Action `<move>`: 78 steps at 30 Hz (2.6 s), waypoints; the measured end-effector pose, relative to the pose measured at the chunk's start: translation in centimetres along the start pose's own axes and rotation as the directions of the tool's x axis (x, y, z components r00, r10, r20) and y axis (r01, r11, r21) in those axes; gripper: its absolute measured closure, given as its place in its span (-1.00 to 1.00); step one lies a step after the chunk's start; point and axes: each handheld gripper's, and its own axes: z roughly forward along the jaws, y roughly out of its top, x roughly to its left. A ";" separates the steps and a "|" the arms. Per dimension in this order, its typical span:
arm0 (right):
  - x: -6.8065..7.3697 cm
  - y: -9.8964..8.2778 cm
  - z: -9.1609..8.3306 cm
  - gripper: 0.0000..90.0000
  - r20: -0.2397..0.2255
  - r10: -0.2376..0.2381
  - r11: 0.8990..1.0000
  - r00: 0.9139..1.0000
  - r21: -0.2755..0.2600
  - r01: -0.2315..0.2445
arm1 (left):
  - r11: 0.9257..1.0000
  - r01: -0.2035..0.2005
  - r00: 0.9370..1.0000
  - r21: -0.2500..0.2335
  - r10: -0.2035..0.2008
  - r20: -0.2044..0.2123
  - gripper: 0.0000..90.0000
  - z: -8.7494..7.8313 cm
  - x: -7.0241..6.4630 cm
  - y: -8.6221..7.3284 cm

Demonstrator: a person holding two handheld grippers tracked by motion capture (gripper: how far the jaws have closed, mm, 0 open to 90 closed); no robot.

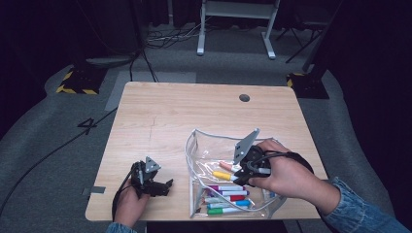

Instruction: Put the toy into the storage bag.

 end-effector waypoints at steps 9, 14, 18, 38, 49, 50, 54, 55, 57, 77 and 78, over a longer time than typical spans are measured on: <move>0.3 0.9 2.4 0.72 -0.037 -0.044 0.996 0.998 0.070 0.047 | 1.000 -0.003 1.000 0.001 0.003 -0.001 -1.00 0.0 0.0 0.0; 0.5 1.0 4.0 0.72 -0.066 -0.046 0.993 0.997 0.107 0.053 | 1.000 -0.002 1.000 0.000 0.002 -0.001 -1.00 0.0 0.0 0.0; 0.5 1.0 5.1 0.72 -0.084 -0.048 0.989 0.995 0.134 0.059 | 1.000 -0.003 1.000 0.000 0.003 -0.001 -1.00 0.0 0.0 0.0; 0.3 -0.1 8.3 0.35 -0.068 -0.048 0.980 0.997 0.189 0.060 | 1.000 -0.004 1.000 0.000 0.004 -0.001 -1.00 0.0 0.0 0.0; -0.9 -0.6 4.3 0.07 0.118 -0.020 1.000 0.993 -0.015 0.022 | 1.000 -0.003 1.000 0.000 0.003 -0.001 -1.00 0.0 0.0 0.0; -0.9 -0.7 4.0 0.06 0.121 -0.009 0.999 0.993 -0.030 0.012 | 1.000 -0.003 1.000 0.000 0.003 -0.001 -1.00 0.0 0.0 0.0; -1.3 -1.2 2.7 0.05 0.141 0.022 0.996 0.990 -0.093 -0.008 | 1.000 -0.003 1.000 0.000 0.003 -0.001 -1.00 0.0 0.0 0.0; -1.3 -1.3 2.4 0.04 0.143 0.029 0.993 0.989 -0.115 -0.013 | 1.000 -0.003 1.000 0.000 0.003 -0.001 -1.00 0.0 0.0 0.0; -1.4 -1.5 1.6 0.04 0.149 0.034 0.988 0.988 -0.154 -0.011 | 1.000 -0.003 1.000 0.000 0.003 -0.001 -1.00 0.0 0.0 0.0; -2.8 -6.2 -7.0 0.17 0.263 0.222 0.939 0.939 -0.318 -0.133 | 1.000 -0.001 1.000 0.000 0.001 -0.001 -1.00 0.0 0.0 0.0; -2.9 -6.7 -7.4 0.18 0.269 0.239 0.935 0.933 -0.325 -0.145 | 1.000 -0.001 1.000 0.000 0.001 -0.001 -1.00 0.0 0.0 0.0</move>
